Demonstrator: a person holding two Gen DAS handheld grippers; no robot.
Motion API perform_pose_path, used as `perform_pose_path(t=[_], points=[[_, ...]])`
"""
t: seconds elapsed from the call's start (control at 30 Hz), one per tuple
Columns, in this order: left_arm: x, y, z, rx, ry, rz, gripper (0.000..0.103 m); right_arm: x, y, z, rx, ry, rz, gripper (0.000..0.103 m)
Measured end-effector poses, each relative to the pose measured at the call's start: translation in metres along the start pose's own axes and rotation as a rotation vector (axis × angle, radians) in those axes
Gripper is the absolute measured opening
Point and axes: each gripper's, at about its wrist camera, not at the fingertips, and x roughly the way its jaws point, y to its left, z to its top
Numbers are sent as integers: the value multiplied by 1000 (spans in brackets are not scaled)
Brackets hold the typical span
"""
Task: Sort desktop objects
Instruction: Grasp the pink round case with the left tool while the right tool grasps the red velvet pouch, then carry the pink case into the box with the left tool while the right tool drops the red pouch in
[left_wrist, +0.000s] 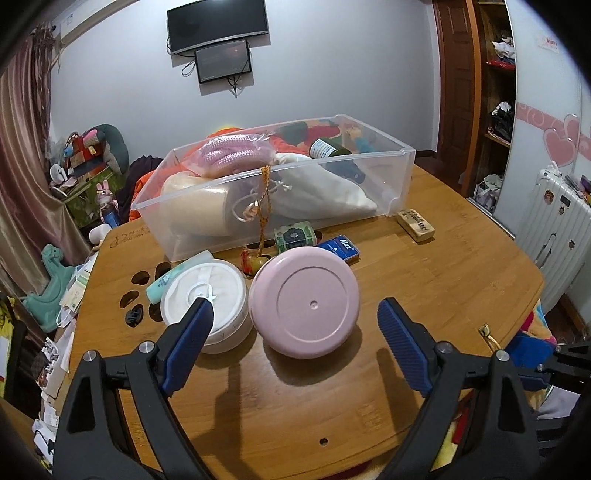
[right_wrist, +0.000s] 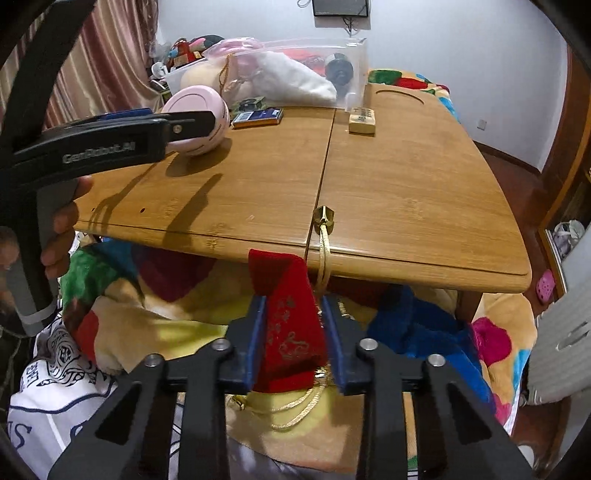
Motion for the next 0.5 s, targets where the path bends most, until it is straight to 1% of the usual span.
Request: perform_pose_path(t=[0.03,0.1,0.17,0.27,0.5], points=[[1,0,-1,2,1,0,79,-2,1,0,-7,-5,2,21],[3,0,-2,4,10,-1,73,-6,3,0,-19,-15,1,18],[3,0,-3,11,3,3,72,-11,6,0,-38,-25,-1,18],[3,2,-3,8,-8,-9,66,-21,9,2,-52,-45,16,17],[0,5,-3,-15,-18,-25,64,-52,9,18,-61,-128,21,16]])
